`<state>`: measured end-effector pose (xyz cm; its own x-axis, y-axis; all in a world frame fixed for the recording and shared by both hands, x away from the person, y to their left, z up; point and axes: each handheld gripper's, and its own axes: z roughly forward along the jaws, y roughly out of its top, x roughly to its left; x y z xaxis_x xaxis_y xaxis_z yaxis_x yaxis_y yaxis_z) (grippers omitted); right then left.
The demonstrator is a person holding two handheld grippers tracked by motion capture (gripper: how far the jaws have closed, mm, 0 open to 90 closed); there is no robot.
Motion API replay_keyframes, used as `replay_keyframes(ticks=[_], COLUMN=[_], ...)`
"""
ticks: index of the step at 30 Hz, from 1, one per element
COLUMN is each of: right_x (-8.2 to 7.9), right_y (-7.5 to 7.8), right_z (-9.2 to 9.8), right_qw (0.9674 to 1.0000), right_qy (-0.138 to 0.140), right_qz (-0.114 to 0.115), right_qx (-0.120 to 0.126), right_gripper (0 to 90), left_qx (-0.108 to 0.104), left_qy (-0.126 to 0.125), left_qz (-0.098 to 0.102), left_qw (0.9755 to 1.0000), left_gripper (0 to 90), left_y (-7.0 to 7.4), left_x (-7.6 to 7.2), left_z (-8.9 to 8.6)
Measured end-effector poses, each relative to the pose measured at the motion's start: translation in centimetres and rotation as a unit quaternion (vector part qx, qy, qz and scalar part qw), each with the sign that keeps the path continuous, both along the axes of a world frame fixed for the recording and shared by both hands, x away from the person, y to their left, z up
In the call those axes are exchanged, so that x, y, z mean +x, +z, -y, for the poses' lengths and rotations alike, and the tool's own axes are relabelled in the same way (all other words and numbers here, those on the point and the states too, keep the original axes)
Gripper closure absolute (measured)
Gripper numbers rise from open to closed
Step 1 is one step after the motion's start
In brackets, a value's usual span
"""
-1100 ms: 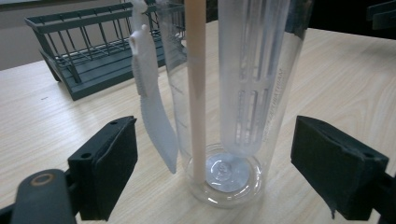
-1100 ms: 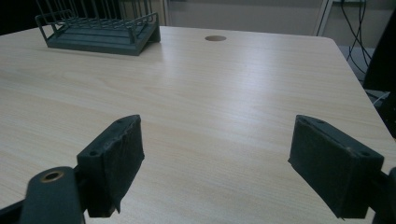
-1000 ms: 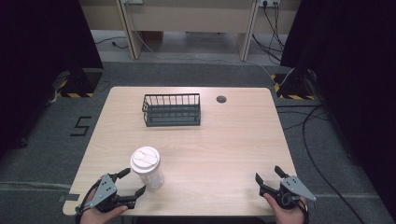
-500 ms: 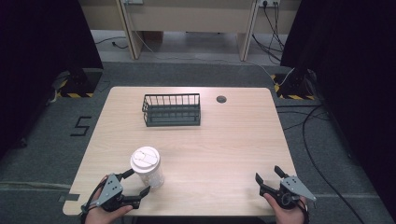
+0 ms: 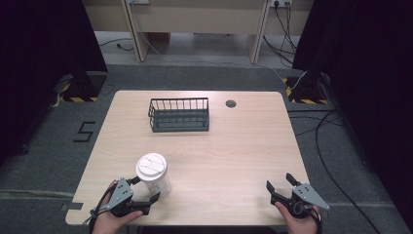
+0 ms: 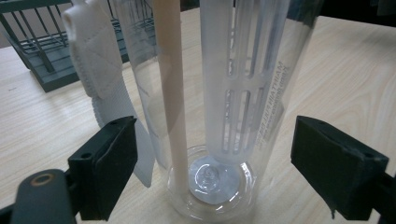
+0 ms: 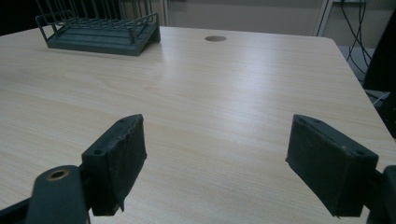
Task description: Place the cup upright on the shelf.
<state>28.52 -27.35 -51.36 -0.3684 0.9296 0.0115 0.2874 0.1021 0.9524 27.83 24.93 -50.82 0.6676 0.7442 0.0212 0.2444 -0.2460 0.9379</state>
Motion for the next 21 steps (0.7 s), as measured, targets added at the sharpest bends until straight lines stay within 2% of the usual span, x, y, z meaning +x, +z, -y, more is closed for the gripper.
replay_keyframes(ticks=[3,21], right_x=[0.0,0.0], right_y=[0.0,0.0], right_z=[0.0,0.0], right_qw=[1.0000,1.0000], right_qy=[-0.001,0.001], right_qz=[0.000,-0.003], right_qx=[0.002,0.003], right_gripper=[20.2,21.2], left_qx=[-0.001,0.000], left_qy=[0.004,-0.012], left_qz=[-0.001,0.007], left_qw=[1.0000,0.9999], left_gripper=[14.4,14.3], left_y=[0.0,0.1], left_x=[0.4,1.8], left_z=[0.0,1.3])
